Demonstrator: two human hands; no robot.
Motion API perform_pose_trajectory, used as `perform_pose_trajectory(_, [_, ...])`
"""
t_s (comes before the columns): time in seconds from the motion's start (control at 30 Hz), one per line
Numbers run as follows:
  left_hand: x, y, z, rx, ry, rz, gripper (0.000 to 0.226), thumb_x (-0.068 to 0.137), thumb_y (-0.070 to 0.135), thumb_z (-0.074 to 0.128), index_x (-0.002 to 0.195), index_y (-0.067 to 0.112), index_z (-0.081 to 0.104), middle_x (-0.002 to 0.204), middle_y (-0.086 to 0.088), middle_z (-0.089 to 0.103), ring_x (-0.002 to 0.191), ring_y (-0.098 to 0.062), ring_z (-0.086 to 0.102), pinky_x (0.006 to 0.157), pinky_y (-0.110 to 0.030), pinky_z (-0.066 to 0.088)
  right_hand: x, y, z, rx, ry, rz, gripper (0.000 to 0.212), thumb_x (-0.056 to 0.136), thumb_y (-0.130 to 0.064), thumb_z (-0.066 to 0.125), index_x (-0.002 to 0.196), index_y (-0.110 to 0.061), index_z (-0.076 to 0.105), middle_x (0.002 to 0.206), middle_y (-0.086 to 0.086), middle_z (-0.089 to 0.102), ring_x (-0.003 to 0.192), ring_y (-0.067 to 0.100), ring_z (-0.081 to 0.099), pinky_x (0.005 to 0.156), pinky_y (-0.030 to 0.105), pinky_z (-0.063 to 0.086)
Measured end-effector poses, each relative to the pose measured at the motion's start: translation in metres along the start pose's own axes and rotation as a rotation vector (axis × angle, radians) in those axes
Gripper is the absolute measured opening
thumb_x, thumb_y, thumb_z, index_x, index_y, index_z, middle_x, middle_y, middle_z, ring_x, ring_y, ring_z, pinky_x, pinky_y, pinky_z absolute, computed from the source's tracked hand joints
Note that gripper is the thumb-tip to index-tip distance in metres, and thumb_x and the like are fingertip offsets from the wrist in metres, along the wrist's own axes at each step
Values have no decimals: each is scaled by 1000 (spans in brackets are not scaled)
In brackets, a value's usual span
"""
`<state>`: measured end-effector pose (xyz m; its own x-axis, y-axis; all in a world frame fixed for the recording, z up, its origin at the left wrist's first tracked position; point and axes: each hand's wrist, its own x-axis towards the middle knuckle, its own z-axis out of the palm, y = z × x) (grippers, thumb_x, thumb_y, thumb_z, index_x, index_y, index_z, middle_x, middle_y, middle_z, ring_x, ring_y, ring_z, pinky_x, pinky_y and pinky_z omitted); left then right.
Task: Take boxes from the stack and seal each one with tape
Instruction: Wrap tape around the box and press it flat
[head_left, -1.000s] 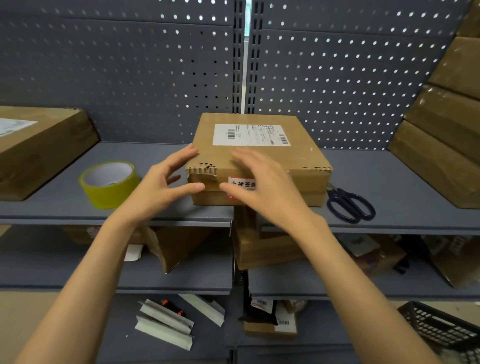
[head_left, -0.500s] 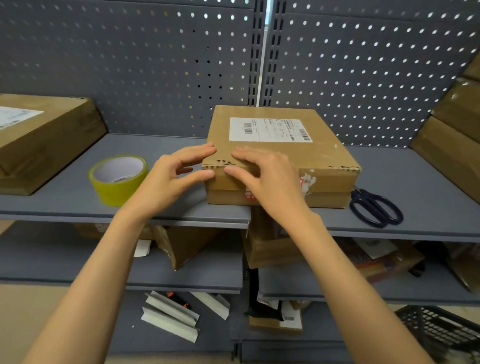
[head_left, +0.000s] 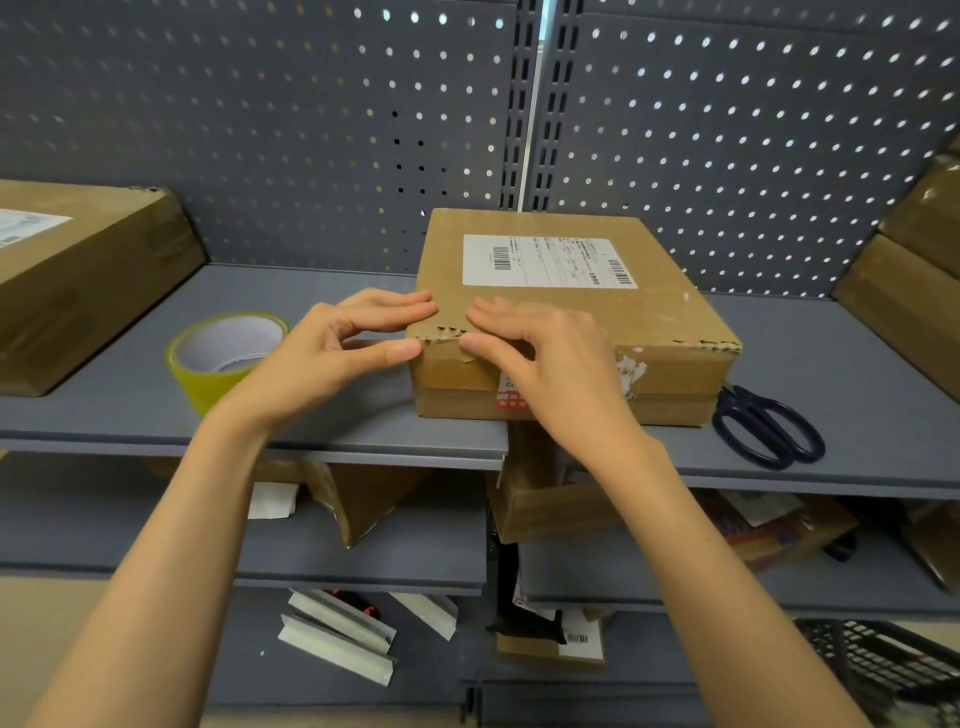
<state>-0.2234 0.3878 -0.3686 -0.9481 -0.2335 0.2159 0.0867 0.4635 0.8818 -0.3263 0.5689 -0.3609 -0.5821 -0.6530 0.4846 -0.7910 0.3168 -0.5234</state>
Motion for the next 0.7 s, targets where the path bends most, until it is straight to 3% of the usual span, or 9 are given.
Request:
perform_pose_trajectory(0.13, [-1, 0, 1, 41, 9, 25, 40, 80, 31, 61, 120, 31, 61, 129, 17, 56, 123, 3, 49, 107, -26, 39, 0, -1, -1, -14, -18, 10, 33, 90, -39, 62, 118, -24, 68, 126, -8, 63, 125, 6, 51, 102, 26, 38])
perform_pose_trajectory(0.3, [-3, -1, 3, 49, 31, 61, 40, 81, 29, 60, 121, 27, 61, 130, 13, 55, 122, 2, 50, 104, -20, 41, 0, -5, -5, -67, -88, 15, 35, 89, -44, 61, 120, -28, 66, 130, -8, 61, 124, 9, 50, 95, 23, 31])
perform_pose_trajectory(0.47, [-3, -2, 4, 37, 33, 58, 40, 81, 28, 62, 121, 27, 61, 130, 13, 56, 119, 2, 52, 94, -12, 45, 5, -6, -4, 52, -52, 77, 27, 86, -36, 68, 110, -25, 72, 117, -7, 68, 112, 10, 59, 99, 35, 44])
perform_pose_trajectory(0.7, [0, -3, 5, 9, 74, 60, 38, 78, 28, 64, 116, 25, 65, 125, 12, 60, 119, -1, 54, 98, -18, 45, 6, -5, -4, 74, -66, 98, 26, 87, -35, 67, 110, -25, 72, 120, -6, 67, 115, 10, 57, 100, 35, 43])
